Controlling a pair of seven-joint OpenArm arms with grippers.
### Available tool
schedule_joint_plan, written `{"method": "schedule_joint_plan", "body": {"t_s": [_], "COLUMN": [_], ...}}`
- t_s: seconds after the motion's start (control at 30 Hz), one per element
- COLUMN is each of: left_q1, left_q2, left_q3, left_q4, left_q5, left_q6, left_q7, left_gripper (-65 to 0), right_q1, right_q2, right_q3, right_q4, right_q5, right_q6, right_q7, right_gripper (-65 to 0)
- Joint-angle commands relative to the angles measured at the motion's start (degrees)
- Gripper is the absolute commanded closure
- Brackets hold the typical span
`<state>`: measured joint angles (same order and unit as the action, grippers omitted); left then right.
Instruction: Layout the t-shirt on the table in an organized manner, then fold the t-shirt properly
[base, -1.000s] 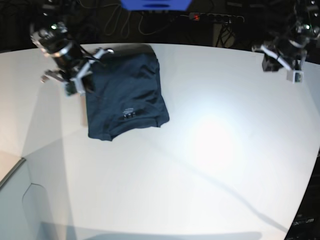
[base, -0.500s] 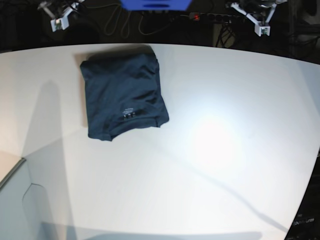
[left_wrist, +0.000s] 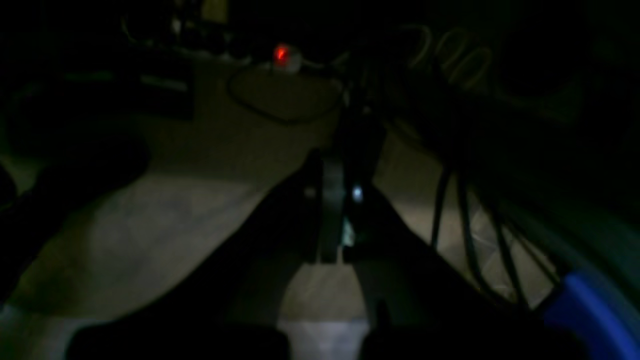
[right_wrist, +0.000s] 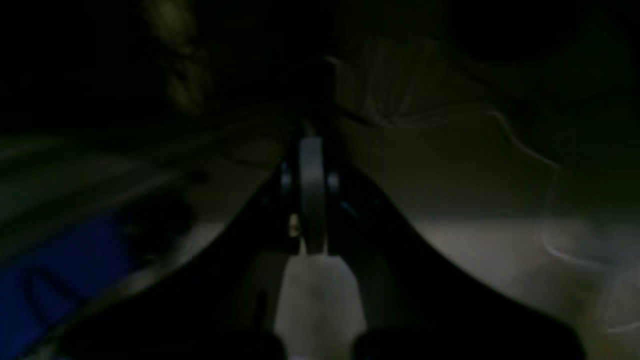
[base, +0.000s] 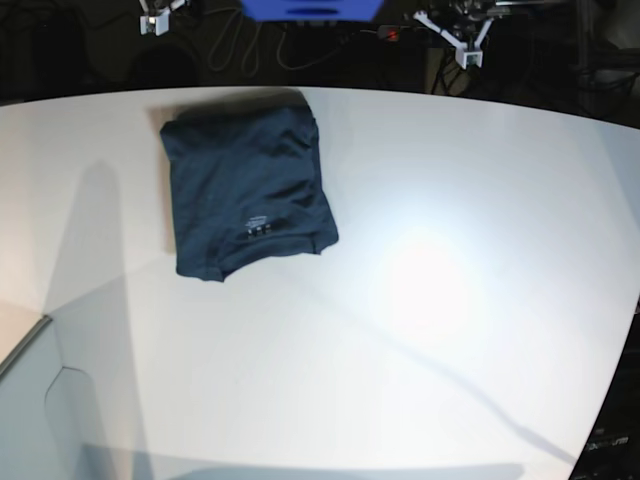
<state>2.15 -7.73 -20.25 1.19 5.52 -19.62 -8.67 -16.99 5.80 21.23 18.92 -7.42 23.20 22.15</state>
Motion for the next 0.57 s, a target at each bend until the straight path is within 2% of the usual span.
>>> {"method": "schedule_joint_plan", "body": {"t_s": [0.0,0.1,0.2,0.3,0.4,0.53], "left_q1": [0.53,0.44,0.44,0.44,0.53,0.53], "left_q2": [0.03,0.21,0.47,1.09,1.18,1.79], "left_q3": [1.31,3.77,3.68,3.94,3.94,4.56], "left_q4": [0.08,0.26,0.26,0.35,0.61,0.61], "left_q5": [1.29,2.53,2.35,2.7,2.7,2.79], "left_q6": [-0.38,-0.38,-0.38,-0.38,-0.38,-0.65], "left_q7": [0.36,0.36,0.36,0.36,0.36,0.36], "left_gripper": [0.0,0.0,0.0,0.0,0.0,-0.4], "right_q1": [1.48,5.52,5.87,5.7,5.7,5.7], "right_q2": [1.54,3.74,3.47,1.63,0.13,-1.19], "right_q3": [0.17,-0.18,-0.44,-2.9,-8.09,-14.25], "right_q4": [-3.58,-13.77,-15.53,-15.01,-15.36,-15.36], "right_q5": [0.52,0.52,0.26,0.26,0.26,0.26], "right_q6": [-3.82,-15.25,-27.29,-36.96,-44.52,-51.99], "right_q7": [2.07,6.38,6.99,6.99,6.9,6.9], "right_gripper": [0.0,0.0,0.0,0.0,0.0,0.0]}}
